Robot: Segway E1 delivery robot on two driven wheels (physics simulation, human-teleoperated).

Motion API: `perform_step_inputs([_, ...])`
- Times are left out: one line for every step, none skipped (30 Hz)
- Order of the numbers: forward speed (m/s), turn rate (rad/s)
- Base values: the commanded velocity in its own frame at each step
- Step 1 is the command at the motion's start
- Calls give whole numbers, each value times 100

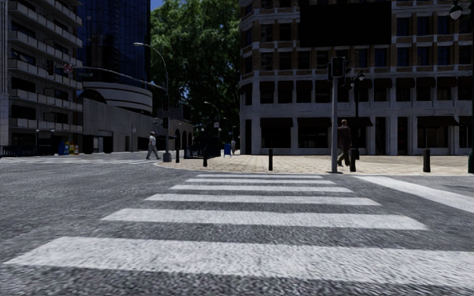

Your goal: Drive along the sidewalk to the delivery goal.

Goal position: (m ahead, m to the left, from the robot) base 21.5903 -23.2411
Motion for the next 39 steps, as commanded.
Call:
perform_step_inputs([200, 77])
perform_step_inputs([200, 79])
perform_step_inputs([200, 4])
perform_step_inputs([200, 0])
perform_step_inputs([200, 0])
perform_step_inputs([200, 0])
perform_step_inputs([200, 0])
perform_step_inputs([200, 0])
perform_step_inputs([200, 0])
perform_step_inputs([200, 0])
perform_step_inputs([200, 0])
perform_step_inputs([200, 0])
perform_step_inputs([200, 0])
perform_step_inputs([200, 0])
perform_step_inputs([200, 0])
perform_step_inputs([200, 0])
perform_step_inputs([200, 0])
perform_step_inputs([200, 0])
perform_step_inputs([200, 0])
perform_step_inputs([200, 0])
perform_step_inputs([200, 0])
perform_step_inputs([200, 0])
perform_step_inputs([200, 0])
perform_step_inputs([200, 0])
perform_step_inputs([200, 0])
perform_step_inputs([200, 0])
perform_step_inputs([200, 0])
perform_step_inputs([200, 0])
perform_step_inputs([200, 0])
perform_step_inputs([200, 0])
perform_step_inputs([200, 0])
perform_step_inputs([200, 0])
perform_step_inputs([200, 0])
perform_step_inputs([200, 0])
perform_step_inputs([200, 0])
perform_step_inputs([200, 0])
perform_step_inputs([200, 0])
perform_step_inputs([200, 0])
perform_step_inputs([200, 0])
